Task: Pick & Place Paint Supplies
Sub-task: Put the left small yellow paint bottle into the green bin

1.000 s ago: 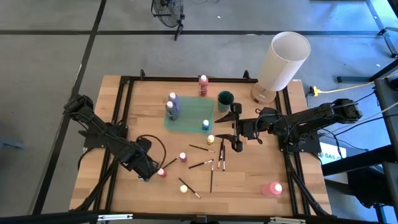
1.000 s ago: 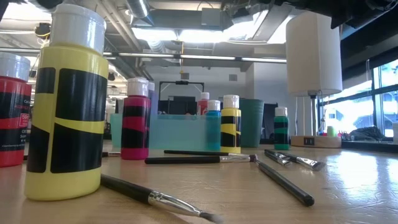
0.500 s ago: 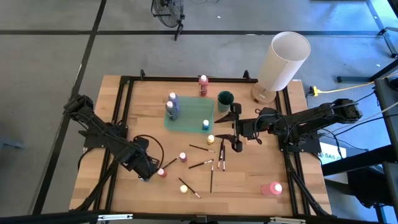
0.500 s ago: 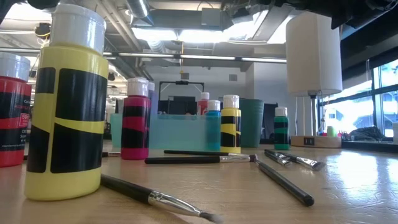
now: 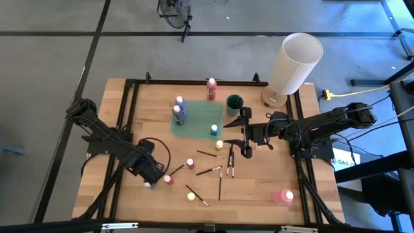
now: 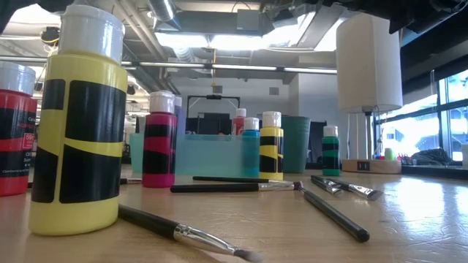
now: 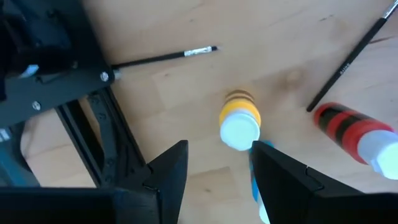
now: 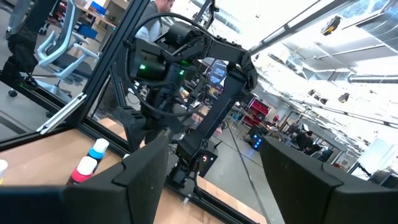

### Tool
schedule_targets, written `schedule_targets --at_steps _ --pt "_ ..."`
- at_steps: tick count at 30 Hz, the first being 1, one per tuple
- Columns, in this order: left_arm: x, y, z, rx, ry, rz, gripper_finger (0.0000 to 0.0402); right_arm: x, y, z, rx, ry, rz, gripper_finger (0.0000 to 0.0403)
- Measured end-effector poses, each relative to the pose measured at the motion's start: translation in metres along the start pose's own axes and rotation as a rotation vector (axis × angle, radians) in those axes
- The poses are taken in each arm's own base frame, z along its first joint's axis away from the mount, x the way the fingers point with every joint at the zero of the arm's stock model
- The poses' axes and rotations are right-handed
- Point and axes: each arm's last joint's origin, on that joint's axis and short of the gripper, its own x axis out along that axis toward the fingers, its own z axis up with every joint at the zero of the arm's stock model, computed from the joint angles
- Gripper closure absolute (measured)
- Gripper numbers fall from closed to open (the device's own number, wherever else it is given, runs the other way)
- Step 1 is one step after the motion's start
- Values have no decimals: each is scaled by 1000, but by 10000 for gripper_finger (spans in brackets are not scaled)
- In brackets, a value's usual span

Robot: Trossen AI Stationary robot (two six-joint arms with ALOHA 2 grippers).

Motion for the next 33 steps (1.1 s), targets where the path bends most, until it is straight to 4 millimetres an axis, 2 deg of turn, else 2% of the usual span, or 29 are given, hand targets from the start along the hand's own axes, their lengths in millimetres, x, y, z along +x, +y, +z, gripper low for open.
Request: schedule_targets --at_steps 7,15,25,33 --pt "0 -3 6 70 -46 -26 224 0 0 0 0 5 -5 146" --pt "0 -11 6 23 -73 -114 189 0 1 -2 1 25 -5 146" --pt "0 -4 8 -18 1 -14 181 0 1 -2 1 25 -5 146" --pt "0 -5 9 13 6 -25 182 0 1 -2 1 25 -5 146"
